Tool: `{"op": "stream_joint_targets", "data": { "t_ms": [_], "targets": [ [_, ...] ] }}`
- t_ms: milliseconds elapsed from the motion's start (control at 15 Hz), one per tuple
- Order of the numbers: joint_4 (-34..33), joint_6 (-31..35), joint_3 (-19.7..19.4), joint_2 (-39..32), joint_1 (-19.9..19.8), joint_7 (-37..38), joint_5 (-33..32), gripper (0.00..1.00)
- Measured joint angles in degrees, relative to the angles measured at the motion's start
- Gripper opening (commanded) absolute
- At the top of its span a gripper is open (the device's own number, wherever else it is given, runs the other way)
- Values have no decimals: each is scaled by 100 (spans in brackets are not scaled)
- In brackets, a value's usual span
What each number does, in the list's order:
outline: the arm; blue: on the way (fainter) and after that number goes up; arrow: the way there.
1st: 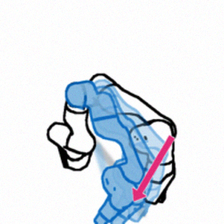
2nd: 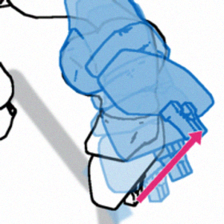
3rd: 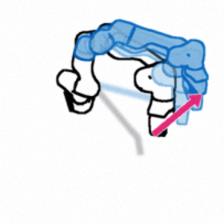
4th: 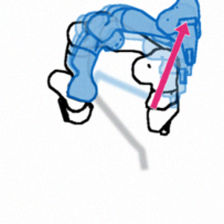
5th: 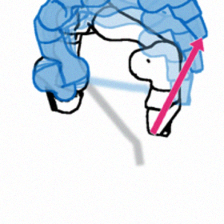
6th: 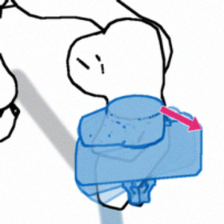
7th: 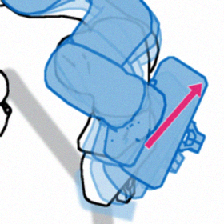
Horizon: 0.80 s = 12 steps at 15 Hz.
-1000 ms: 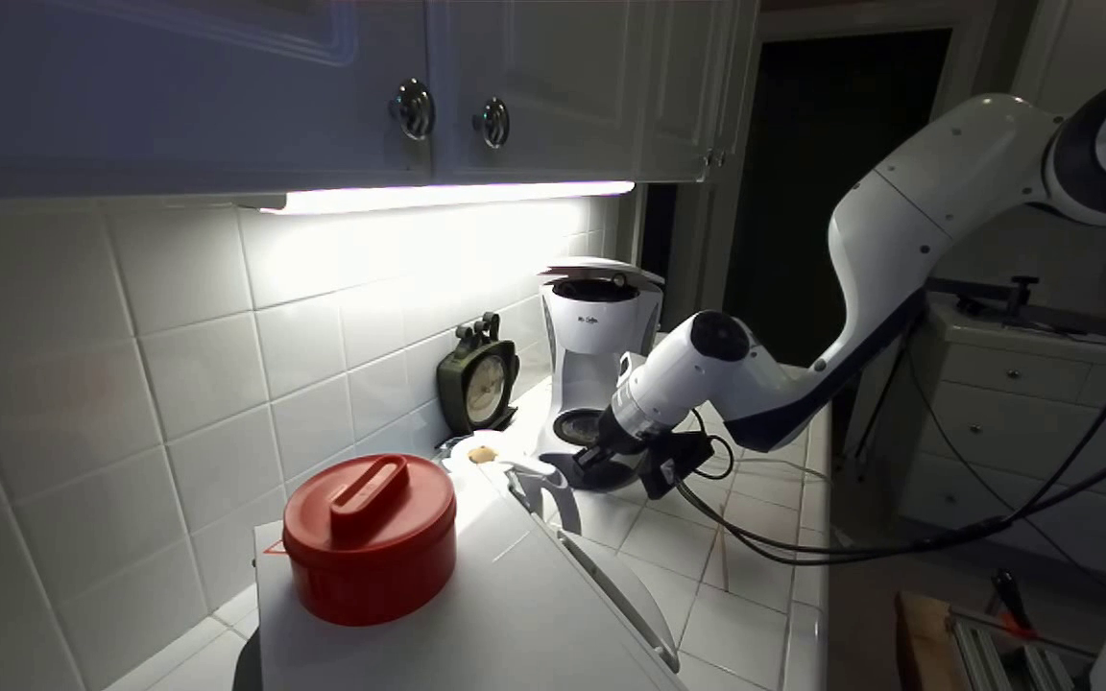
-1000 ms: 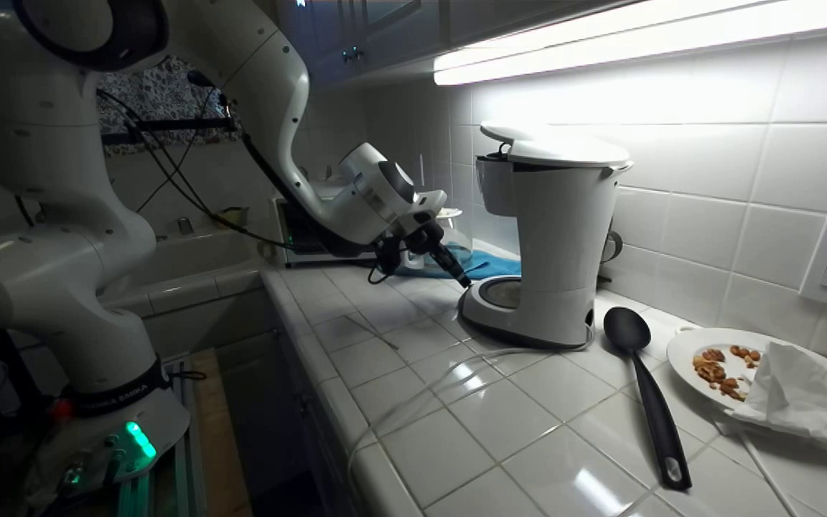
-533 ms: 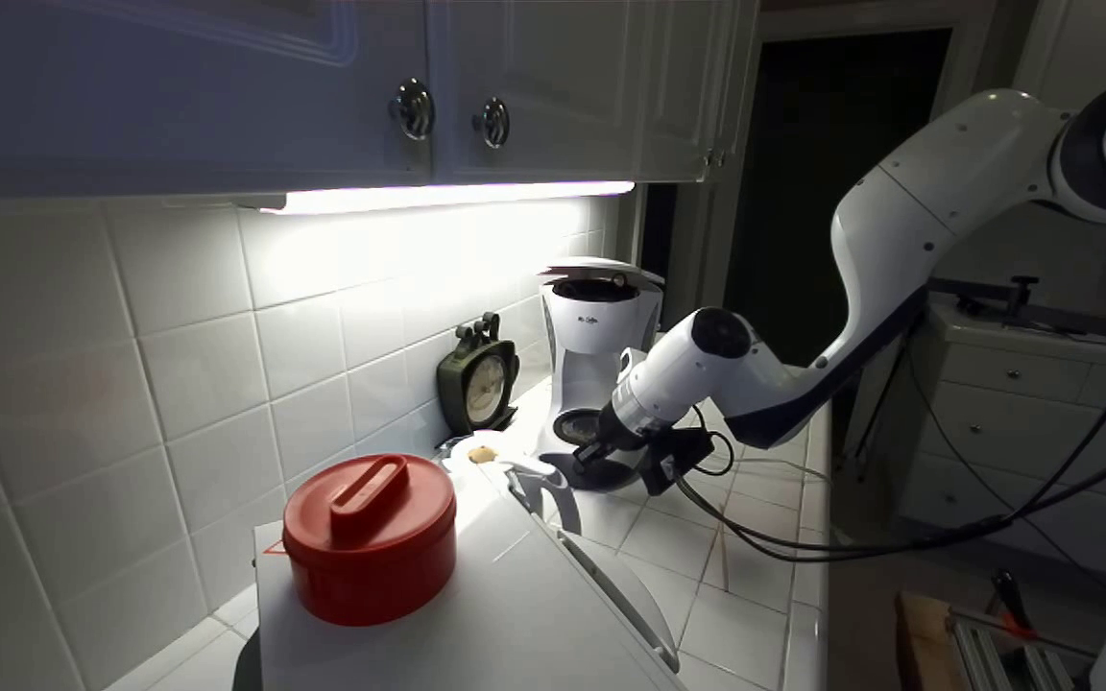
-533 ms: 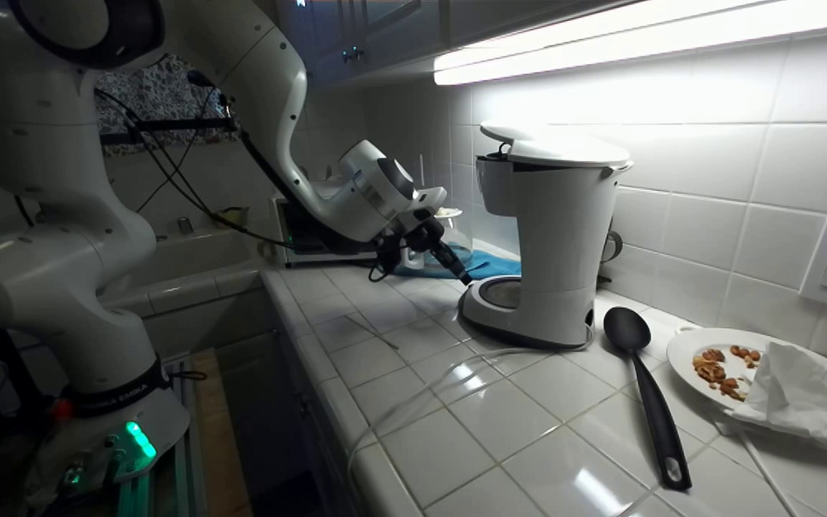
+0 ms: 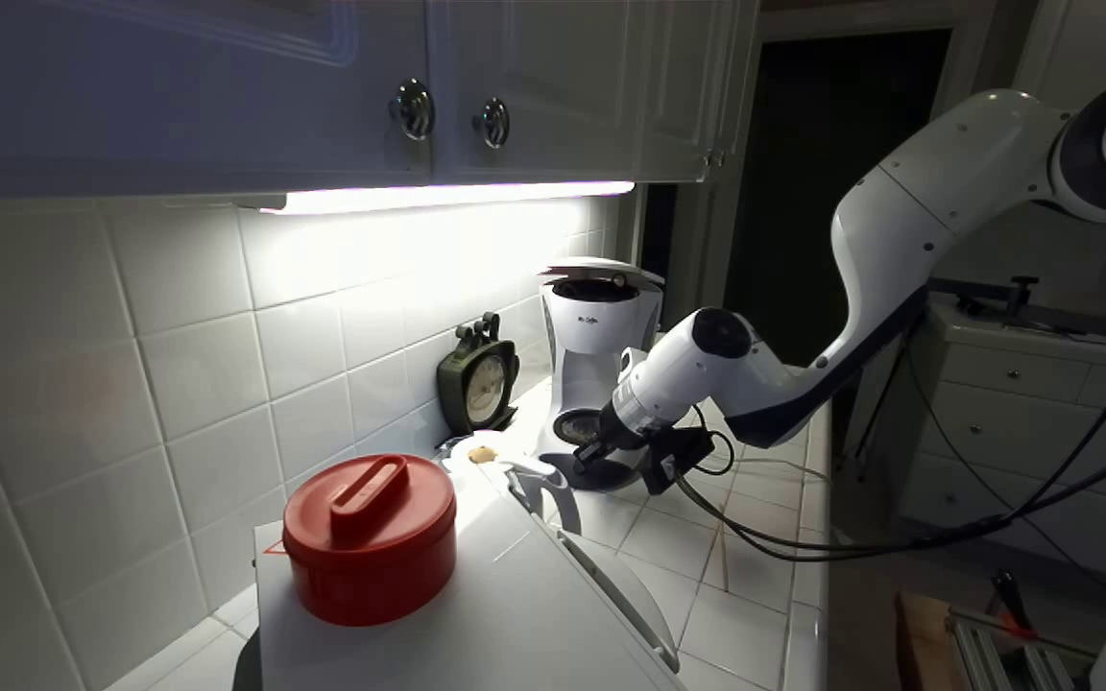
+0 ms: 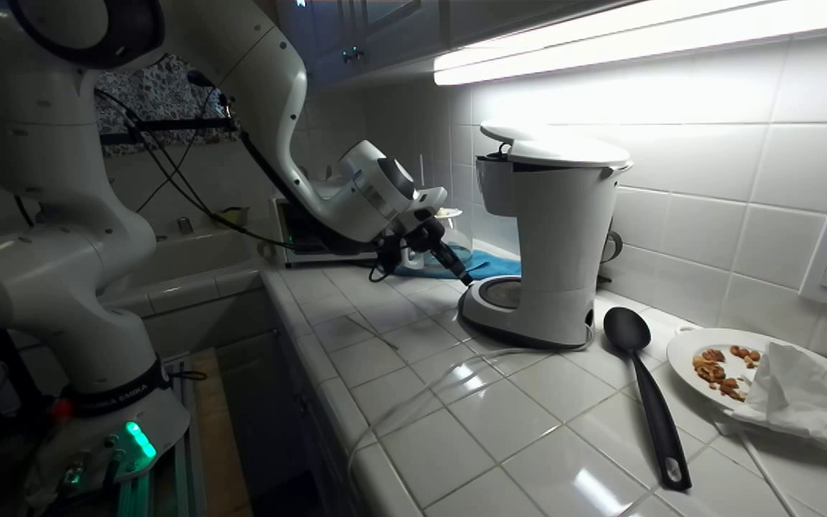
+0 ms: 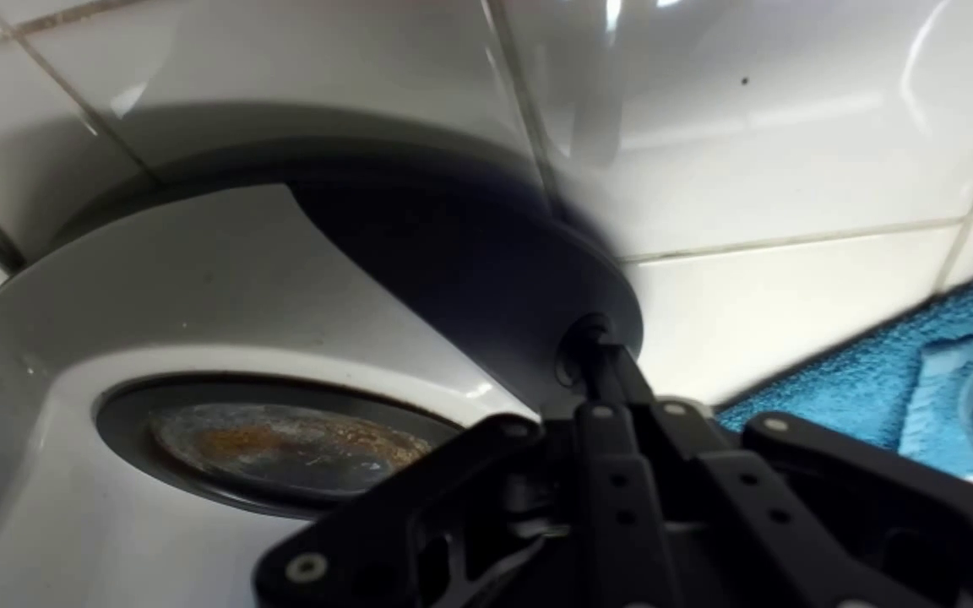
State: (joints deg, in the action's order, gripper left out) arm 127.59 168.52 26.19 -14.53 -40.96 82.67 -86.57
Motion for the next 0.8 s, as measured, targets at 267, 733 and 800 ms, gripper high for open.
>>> {"op": "stream_joint_targets", "data": {
  "t_ms": [267, 733, 800],
  "targets": [
    [0, 0, 0, 0, 0, 0, 0, 3],
    [-31, 0, 0, -2, 0, 0, -6, 3],
    [-31, 0, 0, -4, 0, 0, -7, 3]
  ]
}}
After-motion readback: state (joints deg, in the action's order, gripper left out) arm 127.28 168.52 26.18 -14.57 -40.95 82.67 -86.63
